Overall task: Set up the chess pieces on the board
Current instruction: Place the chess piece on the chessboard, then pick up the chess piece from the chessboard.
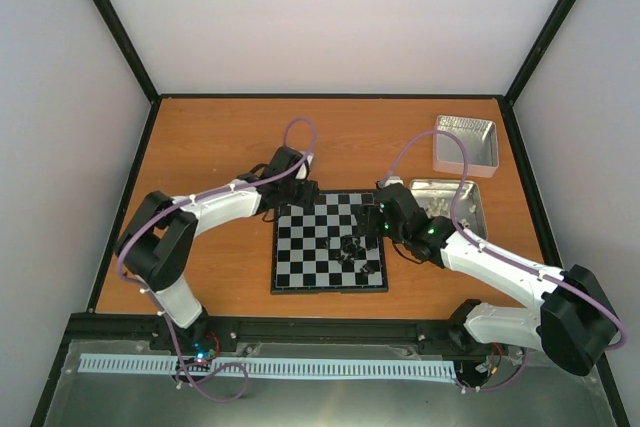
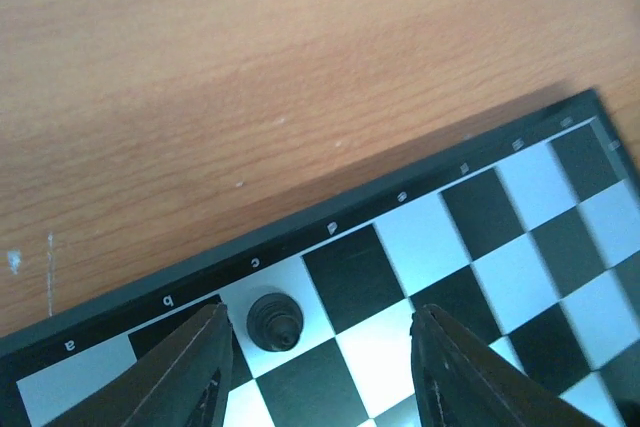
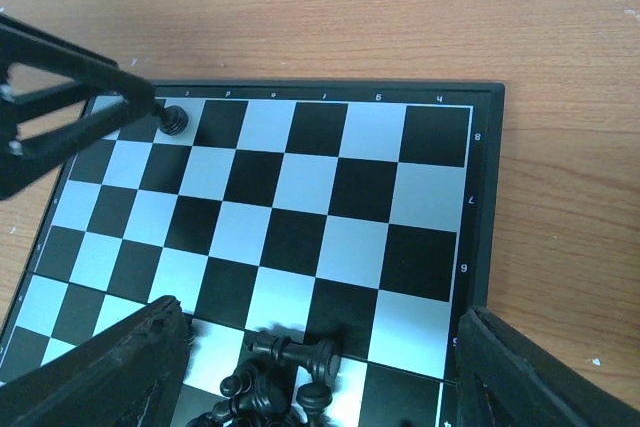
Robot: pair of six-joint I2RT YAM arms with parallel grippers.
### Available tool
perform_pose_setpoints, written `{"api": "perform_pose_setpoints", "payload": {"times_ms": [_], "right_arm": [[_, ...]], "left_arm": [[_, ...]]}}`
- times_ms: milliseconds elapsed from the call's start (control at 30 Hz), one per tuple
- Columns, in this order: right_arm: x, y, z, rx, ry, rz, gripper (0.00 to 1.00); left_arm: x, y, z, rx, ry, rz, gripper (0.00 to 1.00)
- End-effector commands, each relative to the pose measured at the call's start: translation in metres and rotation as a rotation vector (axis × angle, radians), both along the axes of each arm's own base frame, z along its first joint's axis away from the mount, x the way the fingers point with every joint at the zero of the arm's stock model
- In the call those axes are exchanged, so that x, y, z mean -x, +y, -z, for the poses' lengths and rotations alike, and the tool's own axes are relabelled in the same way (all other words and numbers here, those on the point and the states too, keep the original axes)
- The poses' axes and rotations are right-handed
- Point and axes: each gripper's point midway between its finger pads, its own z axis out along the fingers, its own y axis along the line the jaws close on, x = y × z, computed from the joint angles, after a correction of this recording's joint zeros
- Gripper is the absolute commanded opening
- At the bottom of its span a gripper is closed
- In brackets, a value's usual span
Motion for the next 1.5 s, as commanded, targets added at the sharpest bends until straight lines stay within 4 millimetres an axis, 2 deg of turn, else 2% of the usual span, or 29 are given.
{"api": "perform_pose_setpoints", "payload": {"times_ms": [0, 100, 200, 267, 300, 333, 367, 467, 533, 633, 700, 767, 933, 1033, 1100, 1200, 1367, 1467], "right_arm": [[-0.001, 0.002, -0.003, -0.022, -0.004, -0.002, 0.73], [0.005, 0.011, -0.005, -0.033, 0.013, -0.070, 0.72], [0.015, 0.018, -0.004, -0.028, 0.057, -0.140, 0.70], [0.021, 0.016, 0.003, -0.004, 0.101, -0.155, 0.68], [0.025, 0.014, 0.008, 0.007, 0.126, -0.153, 0.66], [0.029, 0.012, 0.013, 0.017, 0.154, -0.153, 0.64], [0.033, 0.010, 0.018, 0.025, 0.182, -0.155, 0.61], [0.045, 0.007, 0.027, 0.041, 0.255, -0.159, 0.53], [0.053, 0.005, 0.031, 0.050, 0.303, -0.163, 0.50], [0.060, 0.009, 0.034, 0.050, 0.340, -0.177, 0.47], [0.061, 0.012, 0.035, 0.052, 0.349, -0.176, 0.47], [0.060, 0.017, 0.033, 0.052, 0.348, -0.176, 0.48], [0.050, 0.033, 0.022, 0.063, 0.318, -0.172, 0.49], [0.040, 0.030, 0.018, 0.083, 0.286, -0.119, 0.49], [0.036, 0.039, 0.012, 0.048, 0.269, -0.129, 0.48], [0.036, 0.057, 0.015, 0.088, 0.286, -0.158, 0.47], [0.036, 0.079, 0.029, 0.179, 0.325, -0.175, 0.45], [0.032, 0.086, 0.035, 0.204, 0.337, -0.168, 0.43]], "left_arm": [[-0.010, -0.016, -0.059, 0.120, -0.087, -0.015, 0.52], [-0.011, -0.006, -0.078, 0.138, -0.130, -0.070, 0.53], [-0.005, 0.016, -0.094, 0.131, -0.171, -0.139, 0.52], [0.001, 0.032, -0.101, 0.123, -0.200, -0.181, 0.53], [0.004, 0.041, -0.112, 0.127, -0.235, -0.206, 0.53], [0.008, 0.048, -0.109, 0.117, -0.241, -0.225, 0.53], [0.014, 0.055, -0.119, 0.134, -0.269, -0.238, 0.53], [0.030, 0.072, -0.125, 0.161, -0.304, -0.274, 0.55], [0.037, 0.077, -0.134, 0.204, -0.343, -0.279, 0.58], [0.050, 0.080, -0.136, 0.247, -0.364, -0.261, 0.60], [0.057, 0.078, -0.134, 0.272, -0.364, -0.233, 0.62], [0.064, 0.068, -0.129, 0.305, -0.338, -0.171, 0.63], [0.101, 0.012, -0.116, 0.474, -0.180, 0.153, 0.65], [0.106, 0.003, -0.098, 0.467, -0.082, 0.130, 0.63], [0.100, 0.012, -0.084, 0.427, -0.040, 0.035, 0.59], [0.088, 0.043, -0.070, 0.367, -0.034, -0.190, 0.59], [0.087, 0.085, -0.070, 0.341, -0.093, -0.411, 0.62], [0.090, 0.096, -0.071, 0.341, -0.114, -0.455, 0.64]]}}
